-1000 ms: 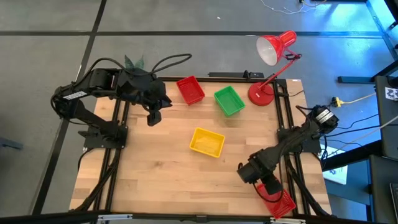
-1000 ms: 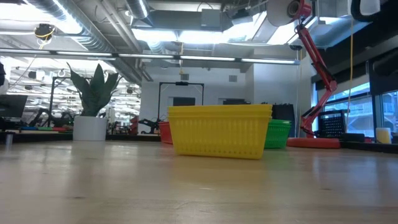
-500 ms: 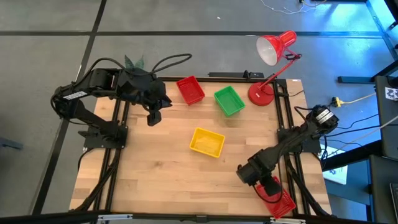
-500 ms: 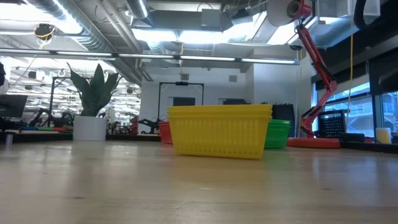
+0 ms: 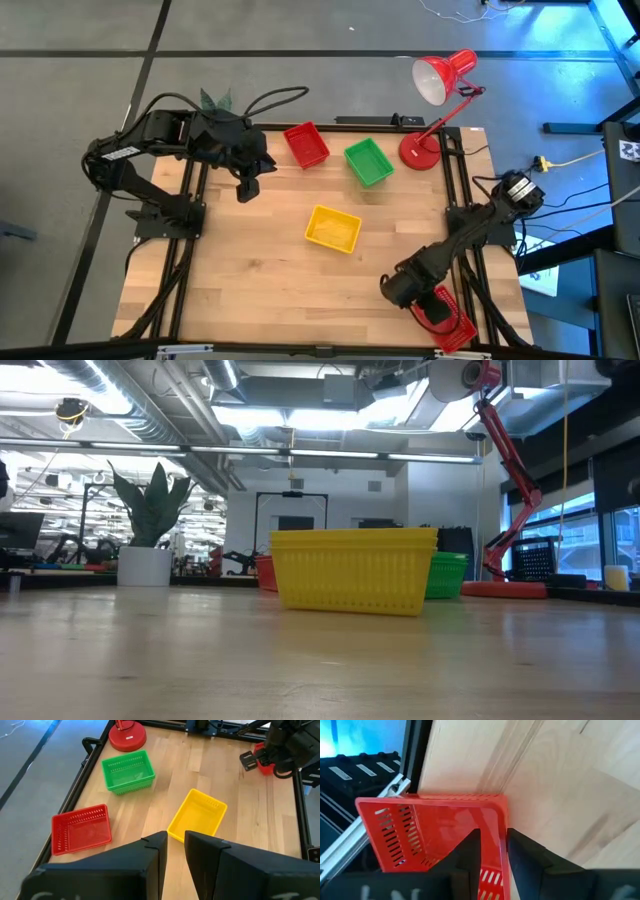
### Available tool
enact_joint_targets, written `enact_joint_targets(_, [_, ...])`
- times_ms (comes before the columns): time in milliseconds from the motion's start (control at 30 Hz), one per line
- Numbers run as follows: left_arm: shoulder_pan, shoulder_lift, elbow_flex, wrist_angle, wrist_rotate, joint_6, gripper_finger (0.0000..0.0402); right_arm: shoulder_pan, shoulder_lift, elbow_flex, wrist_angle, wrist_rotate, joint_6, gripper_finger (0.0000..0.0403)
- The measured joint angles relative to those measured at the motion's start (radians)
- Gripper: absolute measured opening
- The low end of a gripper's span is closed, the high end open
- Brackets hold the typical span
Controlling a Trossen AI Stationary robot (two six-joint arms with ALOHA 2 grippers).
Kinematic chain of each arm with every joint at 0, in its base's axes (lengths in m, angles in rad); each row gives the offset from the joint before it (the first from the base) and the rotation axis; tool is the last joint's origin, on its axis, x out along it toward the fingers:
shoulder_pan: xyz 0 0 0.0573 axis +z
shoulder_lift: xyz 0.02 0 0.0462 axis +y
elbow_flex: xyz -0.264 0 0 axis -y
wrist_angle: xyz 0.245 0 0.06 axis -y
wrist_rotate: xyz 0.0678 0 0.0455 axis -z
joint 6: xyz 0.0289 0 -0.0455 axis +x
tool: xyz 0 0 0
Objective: Stack baskets by color
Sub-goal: Stack the bottom red bin on the top red bin
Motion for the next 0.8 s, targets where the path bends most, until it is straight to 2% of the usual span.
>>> enact_joint_targets(367, [0.000,0.000,0.000,0.000,0.000,0.000,0.0057,0.053,0.055,0.000,0.006,0.158,0.004,0.0088])
enact_joint_targets(433, [0.000,0.000,0.000,0.000,0.000,0.000,0.0057,0.054,0.055,0.000,0.005,0.195,0.005,0.0072])
enact_joint_targets(567, [0.000,0.000,0.000,-0.001,0.000,0.000,0.0057,0.050,0.055,0.001,0.005,0.262,0.034,0.0011])
enact_joint_targets(800, [0.000,0.000,0.000,-0.025,-0.001,0.000,0.0057,-0.004,0.055,0.014,-0.048,0.274,0.086,0.0003])
